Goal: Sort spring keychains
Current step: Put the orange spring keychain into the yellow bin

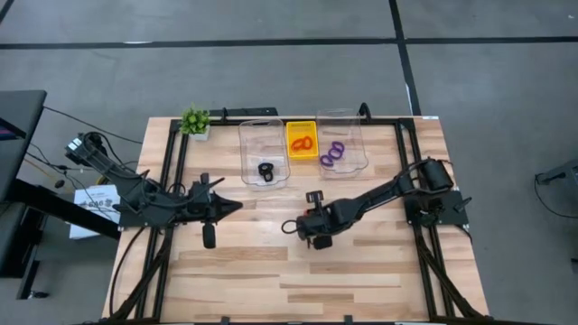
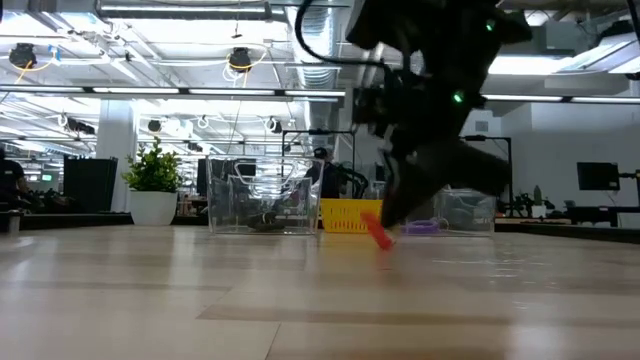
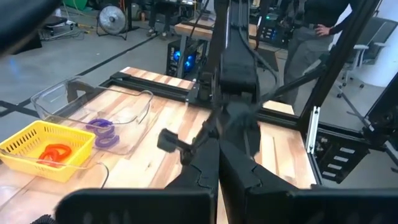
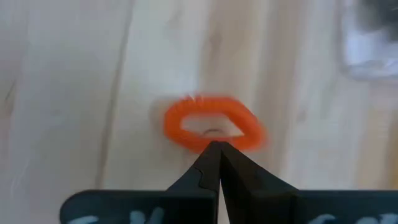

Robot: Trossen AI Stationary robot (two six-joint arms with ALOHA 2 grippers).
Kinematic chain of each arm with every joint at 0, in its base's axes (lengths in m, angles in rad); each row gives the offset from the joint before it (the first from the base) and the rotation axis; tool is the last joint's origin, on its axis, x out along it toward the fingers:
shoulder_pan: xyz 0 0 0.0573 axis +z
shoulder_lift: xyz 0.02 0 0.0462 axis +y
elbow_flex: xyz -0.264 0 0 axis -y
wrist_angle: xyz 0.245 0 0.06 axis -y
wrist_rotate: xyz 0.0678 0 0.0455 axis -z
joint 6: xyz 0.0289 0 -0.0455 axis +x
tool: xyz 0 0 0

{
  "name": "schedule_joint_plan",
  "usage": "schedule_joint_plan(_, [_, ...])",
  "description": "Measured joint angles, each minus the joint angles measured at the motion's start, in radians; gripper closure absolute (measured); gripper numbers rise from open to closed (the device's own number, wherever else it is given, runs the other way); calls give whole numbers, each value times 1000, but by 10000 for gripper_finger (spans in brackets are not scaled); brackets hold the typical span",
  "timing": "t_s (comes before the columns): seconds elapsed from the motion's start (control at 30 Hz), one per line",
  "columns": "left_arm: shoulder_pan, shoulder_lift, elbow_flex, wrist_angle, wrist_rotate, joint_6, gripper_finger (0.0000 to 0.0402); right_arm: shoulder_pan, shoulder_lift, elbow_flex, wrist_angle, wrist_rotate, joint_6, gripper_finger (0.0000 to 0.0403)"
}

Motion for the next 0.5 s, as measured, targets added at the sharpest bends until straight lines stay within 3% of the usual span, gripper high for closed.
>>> schedule_joint_plan(0.5, [0, 40, 0, 8, 14, -26, 398, -35, -45, 1, 45, -65, 20, 390])
